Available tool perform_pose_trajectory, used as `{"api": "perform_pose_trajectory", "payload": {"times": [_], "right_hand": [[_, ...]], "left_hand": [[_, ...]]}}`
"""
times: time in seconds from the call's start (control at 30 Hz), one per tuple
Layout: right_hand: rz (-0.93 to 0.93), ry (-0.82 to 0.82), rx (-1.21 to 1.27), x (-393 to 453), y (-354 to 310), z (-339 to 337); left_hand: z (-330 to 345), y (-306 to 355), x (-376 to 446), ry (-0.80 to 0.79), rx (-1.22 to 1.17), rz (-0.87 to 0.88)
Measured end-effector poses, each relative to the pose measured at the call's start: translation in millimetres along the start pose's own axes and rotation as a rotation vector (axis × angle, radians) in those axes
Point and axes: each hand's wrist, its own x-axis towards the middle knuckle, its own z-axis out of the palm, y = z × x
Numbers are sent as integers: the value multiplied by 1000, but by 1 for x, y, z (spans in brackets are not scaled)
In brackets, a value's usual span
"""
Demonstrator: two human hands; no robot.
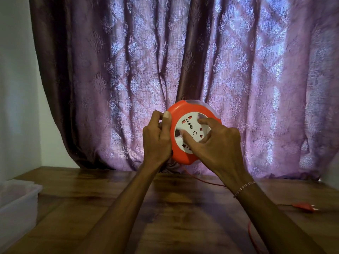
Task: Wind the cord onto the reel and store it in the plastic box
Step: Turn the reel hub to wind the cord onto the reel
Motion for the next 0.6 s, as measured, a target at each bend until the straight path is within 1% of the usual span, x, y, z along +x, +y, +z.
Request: {"api": "perform_pose_trajectory", "payload": {"times": [0.13, 0.2, 0.27, 0.33, 0.37, 0.47, 0.6], "right_hand": [[-101, -121, -19, 4, 1, -9], [-218, -190, -44, 9, 5, -14], [-327, -327, -78, 15, 9, -20], [-358, -474, -141, 17, 11, -23], [-358, -518, -189, 17, 9, -24], [-358, -544, -302, 12, 4, -22], [-378, -462, -335, 9, 2, -20]], "left_hand": [[-2, -4, 3, 23, 4, -19], [-3, -5, 4, 28, -8, -29], [-4, -5, 5, 21, -9, -35], [-5, -5, 5, 20, -2, -38], [-5, -4, 5, 22, 2, -38], [-4, -3, 4, 7, 13, -37], [-4, -2, 2, -7, 10, -43]]}}
